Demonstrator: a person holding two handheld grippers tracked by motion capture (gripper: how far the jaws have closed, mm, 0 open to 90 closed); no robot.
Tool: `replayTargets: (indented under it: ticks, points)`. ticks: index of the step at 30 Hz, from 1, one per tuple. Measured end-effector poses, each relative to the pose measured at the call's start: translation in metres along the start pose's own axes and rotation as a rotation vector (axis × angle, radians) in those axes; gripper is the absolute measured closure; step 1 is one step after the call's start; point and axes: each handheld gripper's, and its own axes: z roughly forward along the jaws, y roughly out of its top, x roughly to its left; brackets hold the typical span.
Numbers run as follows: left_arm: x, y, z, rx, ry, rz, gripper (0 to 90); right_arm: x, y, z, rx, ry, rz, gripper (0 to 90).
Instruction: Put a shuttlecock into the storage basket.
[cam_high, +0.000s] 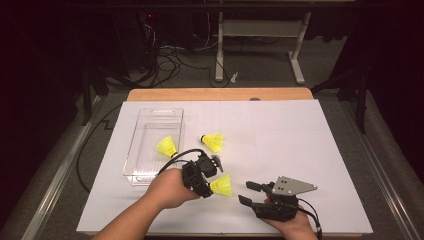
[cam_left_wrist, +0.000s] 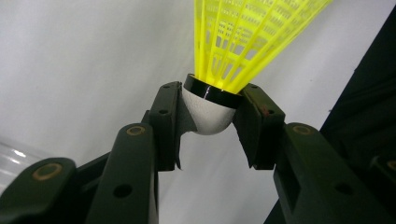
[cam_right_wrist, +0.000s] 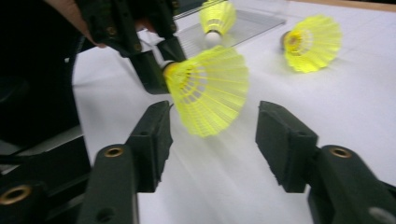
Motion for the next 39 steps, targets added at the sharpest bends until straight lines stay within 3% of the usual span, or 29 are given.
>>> replayTargets:
  ticks: [17,30,39]
  points:
    - [0.012,-0.016,0.001,0.005,-0.006,-0.063,62.7,-0.019,-0.008,-0.021,-0.037,-0.199,0.040,16.8]
    - [0.018,-0.022,0.001,0.001,-0.011,-0.092,62.6,-0.038,-0.013,-0.044,-0.074,-0.324,0.051,8.7]
    - [0.020,-0.026,-0.003,-0.017,-0.020,-0.105,62.6,-0.044,-0.014,-0.059,-0.119,-0.367,0.059,4.2]
